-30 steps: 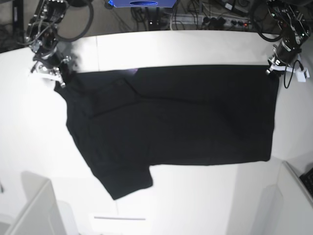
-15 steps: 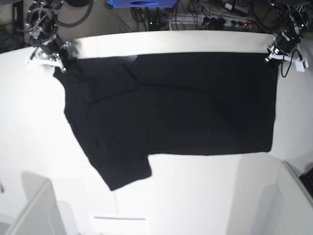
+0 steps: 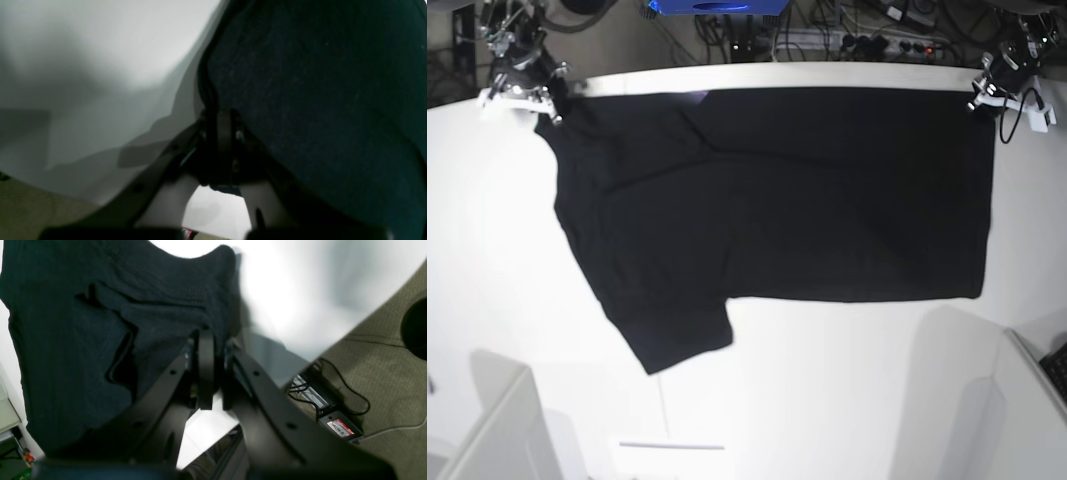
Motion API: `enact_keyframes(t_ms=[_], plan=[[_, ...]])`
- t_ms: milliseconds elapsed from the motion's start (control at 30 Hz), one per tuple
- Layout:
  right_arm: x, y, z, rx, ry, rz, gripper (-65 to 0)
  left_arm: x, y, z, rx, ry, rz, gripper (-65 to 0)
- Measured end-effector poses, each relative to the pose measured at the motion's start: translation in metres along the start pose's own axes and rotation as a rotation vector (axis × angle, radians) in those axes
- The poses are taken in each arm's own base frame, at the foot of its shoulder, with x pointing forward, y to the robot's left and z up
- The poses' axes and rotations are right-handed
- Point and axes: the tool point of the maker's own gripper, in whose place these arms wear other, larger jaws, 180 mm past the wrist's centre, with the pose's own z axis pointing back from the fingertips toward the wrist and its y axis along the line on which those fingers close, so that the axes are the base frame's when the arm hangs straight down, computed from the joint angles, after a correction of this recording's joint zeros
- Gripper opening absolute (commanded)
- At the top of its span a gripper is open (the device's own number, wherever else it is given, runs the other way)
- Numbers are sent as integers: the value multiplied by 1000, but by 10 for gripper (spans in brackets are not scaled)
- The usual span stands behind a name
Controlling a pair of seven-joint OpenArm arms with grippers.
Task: Fold the T-shirt properly
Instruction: 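Drag the shirt edge with both grippers toward the robot base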
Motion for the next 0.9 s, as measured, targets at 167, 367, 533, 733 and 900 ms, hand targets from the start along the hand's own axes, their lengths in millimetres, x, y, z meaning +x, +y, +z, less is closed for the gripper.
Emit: enact_keyframes(t_ms=[167, 367, 533, 733, 900], plan=[[-4, -6, 4, -15, 9, 3, -650, -4, 4, 2, 9, 7, -1, -650], [-7, -10, 7, -25, 15, 11, -650, -5, 5, 3, 10, 9, 0, -650], [-6, -9, 7, -23, 12, 11, -650, -5, 5, 3, 10, 9, 0, -650], [-6, -9, 7, -23, 12, 11, -650, -5, 6, 4, 12, 8, 2, -650], [-6, -9, 7, -23, 12, 11, -650, -5, 6, 4, 12, 7, 2, -650]])
